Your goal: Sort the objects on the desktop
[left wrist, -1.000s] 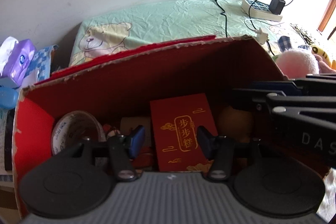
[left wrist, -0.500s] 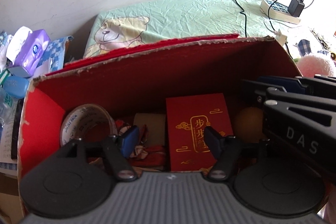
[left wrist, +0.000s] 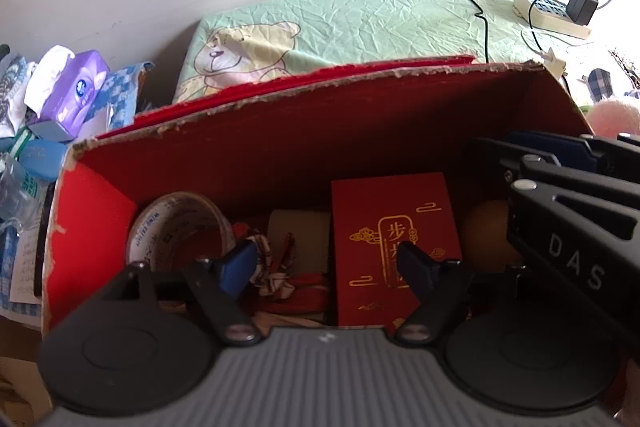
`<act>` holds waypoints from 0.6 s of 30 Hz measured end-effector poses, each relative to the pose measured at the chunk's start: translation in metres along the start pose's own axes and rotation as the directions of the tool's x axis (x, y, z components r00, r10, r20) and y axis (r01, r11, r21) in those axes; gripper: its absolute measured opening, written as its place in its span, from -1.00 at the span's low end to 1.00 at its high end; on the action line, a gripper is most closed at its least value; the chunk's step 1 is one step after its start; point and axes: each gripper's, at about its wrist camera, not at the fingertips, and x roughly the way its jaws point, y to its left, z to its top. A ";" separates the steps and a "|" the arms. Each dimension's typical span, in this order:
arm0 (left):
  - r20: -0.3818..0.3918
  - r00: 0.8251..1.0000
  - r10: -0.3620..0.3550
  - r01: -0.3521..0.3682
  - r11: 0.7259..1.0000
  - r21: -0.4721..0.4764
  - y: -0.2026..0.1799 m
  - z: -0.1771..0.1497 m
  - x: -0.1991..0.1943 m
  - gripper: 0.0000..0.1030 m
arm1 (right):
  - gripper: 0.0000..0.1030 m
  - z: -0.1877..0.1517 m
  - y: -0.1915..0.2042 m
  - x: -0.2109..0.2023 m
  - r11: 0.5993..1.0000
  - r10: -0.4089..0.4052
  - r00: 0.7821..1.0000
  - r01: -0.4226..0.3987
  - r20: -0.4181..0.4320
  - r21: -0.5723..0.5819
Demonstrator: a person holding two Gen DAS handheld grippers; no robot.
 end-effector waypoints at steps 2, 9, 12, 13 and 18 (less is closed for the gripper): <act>-0.001 1.000 0.007 -0.007 1.000 0.000 -0.001 0.000 0.000 0.56 | -0.51 -0.001 0.000 0.000 1.000 0.003 1.000 -0.003 0.003 0.001; -0.013 1.000 0.026 -0.027 1.000 -0.010 -0.002 0.001 0.002 0.55 | -0.49 -0.001 -0.001 -0.001 1.000 0.018 1.000 -0.018 0.007 0.005; -0.024 0.999 0.031 -0.031 0.999 -0.016 -0.001 0.002 0.003 0.54 | -0.48 -0.001 -0.001 -0.002 1.000 0.026 1.000 -0.026 0.010 0.007; -0.026 0.999 0.030 -0.031 0.999 -0.016 -0.001 0.002 0.004 0.54 | -0.47 -0.001 -0.001 -0.002 1.000 0.026 1.000 -0.027 0.011 0.007; -0.021 0.999 0.038 -0.039 0.999 -0.012 -0.001 0.003 0.003 0.53 | -0.46 -0.002 -0.003 -0.003 0.999 0.040 0.999 -0.040 0.017 0.012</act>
